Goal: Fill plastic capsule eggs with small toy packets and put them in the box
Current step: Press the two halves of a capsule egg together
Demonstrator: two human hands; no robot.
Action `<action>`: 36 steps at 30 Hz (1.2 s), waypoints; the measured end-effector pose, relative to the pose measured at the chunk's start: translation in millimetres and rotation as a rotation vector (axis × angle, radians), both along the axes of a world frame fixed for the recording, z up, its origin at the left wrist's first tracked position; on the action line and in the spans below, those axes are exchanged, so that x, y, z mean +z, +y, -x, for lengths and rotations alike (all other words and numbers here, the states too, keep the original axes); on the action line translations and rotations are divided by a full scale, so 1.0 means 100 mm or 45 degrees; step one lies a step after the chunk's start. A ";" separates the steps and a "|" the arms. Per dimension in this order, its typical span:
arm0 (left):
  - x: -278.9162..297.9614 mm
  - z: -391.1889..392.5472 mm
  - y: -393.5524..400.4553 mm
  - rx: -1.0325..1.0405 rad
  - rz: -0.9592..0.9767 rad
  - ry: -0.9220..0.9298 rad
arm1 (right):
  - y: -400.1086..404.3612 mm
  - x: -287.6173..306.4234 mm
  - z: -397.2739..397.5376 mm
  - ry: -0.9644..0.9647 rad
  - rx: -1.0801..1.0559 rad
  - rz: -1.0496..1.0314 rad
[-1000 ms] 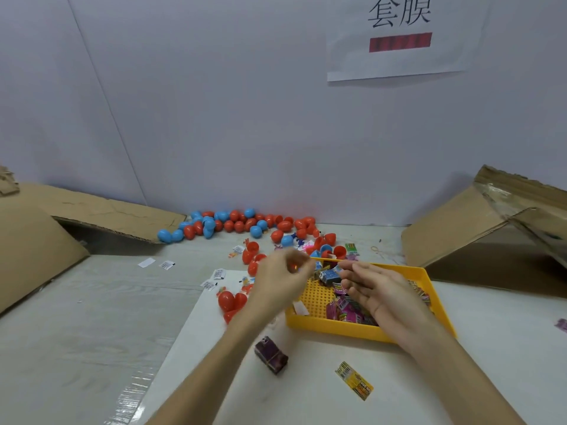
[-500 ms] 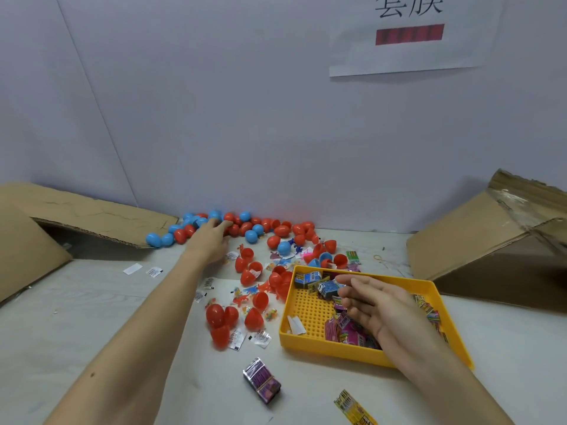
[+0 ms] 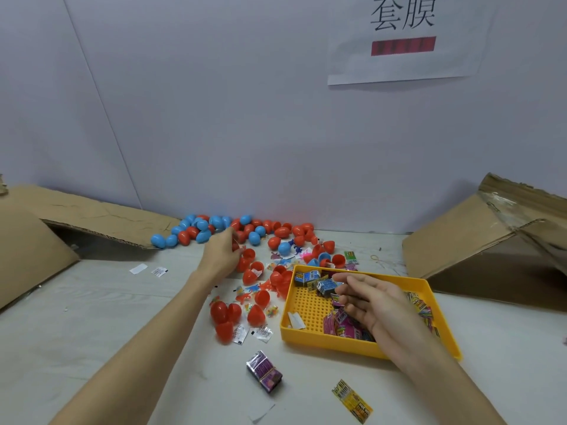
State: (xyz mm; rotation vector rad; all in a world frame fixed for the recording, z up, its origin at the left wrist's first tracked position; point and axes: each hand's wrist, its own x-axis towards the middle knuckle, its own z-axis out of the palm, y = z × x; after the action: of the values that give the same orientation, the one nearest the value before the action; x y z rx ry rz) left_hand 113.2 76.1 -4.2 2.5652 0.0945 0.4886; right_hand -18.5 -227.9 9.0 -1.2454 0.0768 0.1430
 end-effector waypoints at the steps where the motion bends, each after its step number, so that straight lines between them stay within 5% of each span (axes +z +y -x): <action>1: 0.00 0.13 -0.05 -0.012 0.052 -0.036 | 0.00 0.01 0.01 -0.007 0.004 0.001; 12: 0.13 1.32 -1.26 -0.561 0.421 -0.404 | 0.03 0.03 0.08 -0.117 0.003 0.074; 36: -0.05 1.46 -1.28 -0.612 0.221 -0.421 | 0.03 -0.06 0.10 -0.350 0.010 0.333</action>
State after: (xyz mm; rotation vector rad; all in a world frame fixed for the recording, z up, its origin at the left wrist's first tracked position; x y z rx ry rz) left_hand -32.5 -52.0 -8.9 2.1990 -0.5567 0.6687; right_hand -28.6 -224.8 2.8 -1.5159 -0.1521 -0.0345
